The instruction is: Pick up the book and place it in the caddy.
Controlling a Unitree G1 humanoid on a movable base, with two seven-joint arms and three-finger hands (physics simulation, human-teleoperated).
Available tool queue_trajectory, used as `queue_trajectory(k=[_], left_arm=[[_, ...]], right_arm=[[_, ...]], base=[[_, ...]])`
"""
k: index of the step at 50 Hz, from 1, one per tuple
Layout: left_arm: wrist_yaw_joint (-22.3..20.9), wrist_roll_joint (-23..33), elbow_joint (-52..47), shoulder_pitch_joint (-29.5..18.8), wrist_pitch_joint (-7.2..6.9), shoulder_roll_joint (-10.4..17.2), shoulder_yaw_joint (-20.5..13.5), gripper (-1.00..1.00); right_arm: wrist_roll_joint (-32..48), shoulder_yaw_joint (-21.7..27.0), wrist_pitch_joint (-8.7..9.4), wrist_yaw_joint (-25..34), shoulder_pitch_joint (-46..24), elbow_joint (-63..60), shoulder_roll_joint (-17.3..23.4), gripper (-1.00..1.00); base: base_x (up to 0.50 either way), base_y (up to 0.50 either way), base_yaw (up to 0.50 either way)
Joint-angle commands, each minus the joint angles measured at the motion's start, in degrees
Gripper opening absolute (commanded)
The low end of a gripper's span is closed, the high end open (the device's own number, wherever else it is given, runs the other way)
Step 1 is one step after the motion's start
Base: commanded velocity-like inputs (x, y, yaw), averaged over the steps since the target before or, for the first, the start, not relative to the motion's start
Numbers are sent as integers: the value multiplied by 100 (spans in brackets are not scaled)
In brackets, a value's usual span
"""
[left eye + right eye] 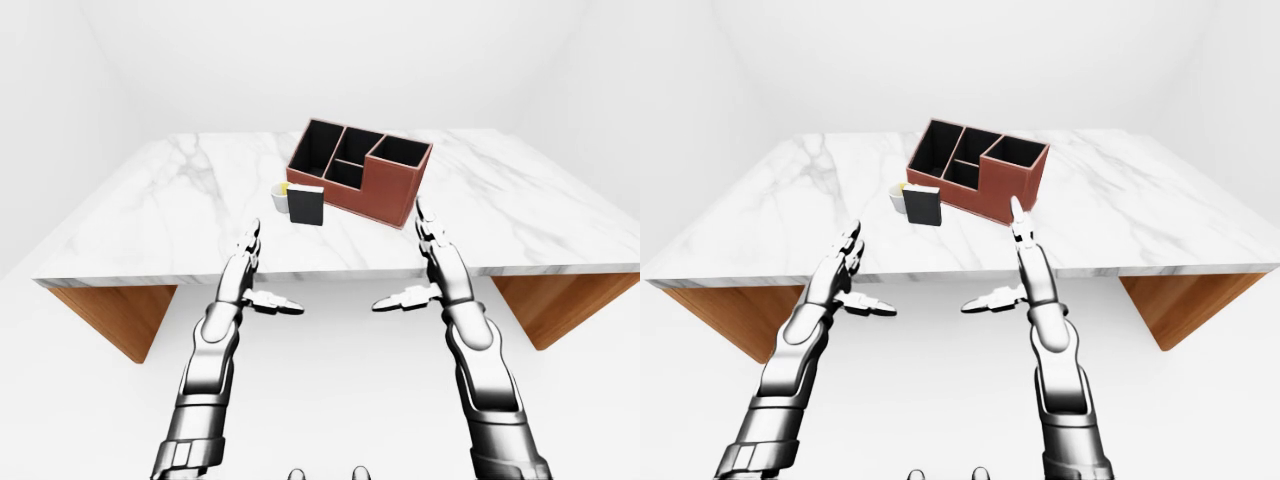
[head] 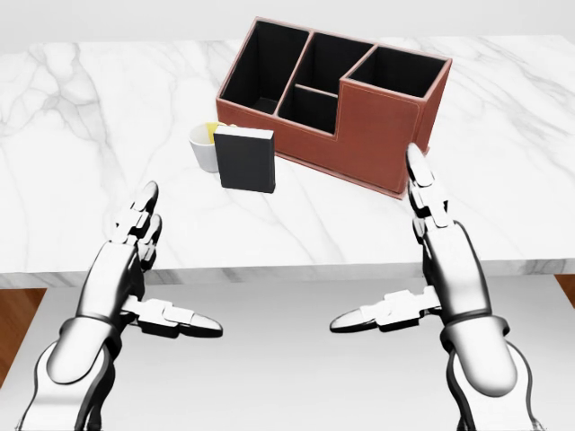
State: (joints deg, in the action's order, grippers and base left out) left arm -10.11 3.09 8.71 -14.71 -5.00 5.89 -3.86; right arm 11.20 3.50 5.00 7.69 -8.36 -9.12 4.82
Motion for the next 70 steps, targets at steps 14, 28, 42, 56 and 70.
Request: queue_trajectory(k=[14, 28, 42, 56, 70], left_arm=[[-1035, 504, -486, -2133, 0, 848, -218, 100], [-1598, 911, -550, -3287, 0, 1296, -174, 100], [-1727, 1096, -665, -3602, 0, 1248, -219, 100], [-1707, 1132, -821, -3542, 0, 1205, -192, 100], [-1713, 1160, -795, -3532, 0, 1174, -180, 100]], right_arm=[[1162, 188, 0, 824, -1695, -356, 646, 100], [2059, 222, 0, 1340, -2873, -94, 1261, 100], [2462, 265, 0, 1654, -3008, -294, 1181, 100], [2540, 283, 0, 1725, -2967, -398, 1167, 100], [2614, 245, 0, 1743, -2943, -388, 1103, 100]], base=[[0, 0, 0], [0, 0, 0], [0, 0, 0], [5, 45, 0], [6, 50, 0]])
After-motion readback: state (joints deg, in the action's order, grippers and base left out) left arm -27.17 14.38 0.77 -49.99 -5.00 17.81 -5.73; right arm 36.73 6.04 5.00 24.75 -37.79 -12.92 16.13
